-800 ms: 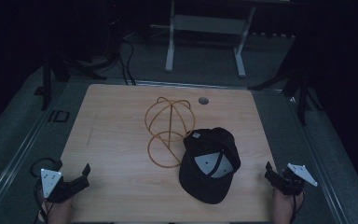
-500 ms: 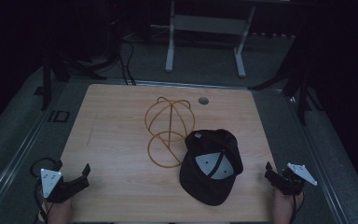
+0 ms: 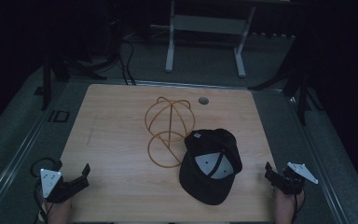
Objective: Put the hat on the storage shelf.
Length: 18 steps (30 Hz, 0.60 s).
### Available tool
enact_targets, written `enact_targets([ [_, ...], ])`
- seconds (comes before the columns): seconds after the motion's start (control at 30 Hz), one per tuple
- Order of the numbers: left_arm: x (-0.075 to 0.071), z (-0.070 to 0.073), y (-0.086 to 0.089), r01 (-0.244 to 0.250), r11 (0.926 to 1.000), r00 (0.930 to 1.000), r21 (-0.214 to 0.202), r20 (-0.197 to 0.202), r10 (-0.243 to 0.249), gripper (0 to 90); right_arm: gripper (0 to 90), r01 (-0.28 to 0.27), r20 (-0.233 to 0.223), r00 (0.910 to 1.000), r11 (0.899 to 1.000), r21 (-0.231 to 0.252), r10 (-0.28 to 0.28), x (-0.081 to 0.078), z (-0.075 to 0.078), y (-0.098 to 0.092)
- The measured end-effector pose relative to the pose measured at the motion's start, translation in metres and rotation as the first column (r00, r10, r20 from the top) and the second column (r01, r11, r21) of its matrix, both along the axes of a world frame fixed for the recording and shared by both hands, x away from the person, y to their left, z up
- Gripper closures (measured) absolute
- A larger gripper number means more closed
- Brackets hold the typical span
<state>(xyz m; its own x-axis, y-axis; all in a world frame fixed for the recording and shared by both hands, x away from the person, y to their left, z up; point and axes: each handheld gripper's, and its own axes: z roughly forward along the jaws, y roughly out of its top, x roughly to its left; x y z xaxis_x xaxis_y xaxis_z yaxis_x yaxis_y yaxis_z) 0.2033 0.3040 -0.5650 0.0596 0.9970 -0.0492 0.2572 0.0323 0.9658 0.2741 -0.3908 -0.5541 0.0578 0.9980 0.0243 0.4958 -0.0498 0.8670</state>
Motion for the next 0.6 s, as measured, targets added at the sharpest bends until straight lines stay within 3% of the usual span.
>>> enact_targets([
  [0.17, 0.000, 0.000, 0.000, 0.002, 1.0000, 1.0000, 0.002, -0.004, -0.002, 2.2, 13.6, -0.003, 0.016, 0.9999, 1.000, 0.014, 0.003, -0.005, 0.017, -0.011],
  [0.4, 0.000, 0.000, 0.000, 0.001, 1.0000, 1.0000, -0.003, 0.000, -0.001, 2.2, 13.6, -0.039, 0.049, 0.9981, 0.999, 0.033, 0.037, -0.010, 0.040, -0.009],
  [0.53, 0.000, 0.000, 0.001, -0.005, 1.0000, 1.0000, 0.000, 0.001, 0.005, 2.2, 13.6, -0.103, 0.054, 0.9934, 0.994, 0.038, 0.101, -0.012, 0.060, 0.001],
  [0.57, 0.000, 0.000, 0.001, -0.007, 1.0000, 1.0000, 0.002, 0.001, 0.007, 2.2, 13.5, -0.148, 0.054, 0.9879, 0.988, 0.044, 0.145, -0.013, 0.070, 0.008],
  [0.6, 0.000, 0.000, 0.001, -0.007, 1.0000, 1.0000, 0.003, 0.002, 0.007, 2.2, 13.5, -0.148, 0.054, 0.9879, 0.988, 0.044, 0.145, -0.013, 0.070, 0.008],
])
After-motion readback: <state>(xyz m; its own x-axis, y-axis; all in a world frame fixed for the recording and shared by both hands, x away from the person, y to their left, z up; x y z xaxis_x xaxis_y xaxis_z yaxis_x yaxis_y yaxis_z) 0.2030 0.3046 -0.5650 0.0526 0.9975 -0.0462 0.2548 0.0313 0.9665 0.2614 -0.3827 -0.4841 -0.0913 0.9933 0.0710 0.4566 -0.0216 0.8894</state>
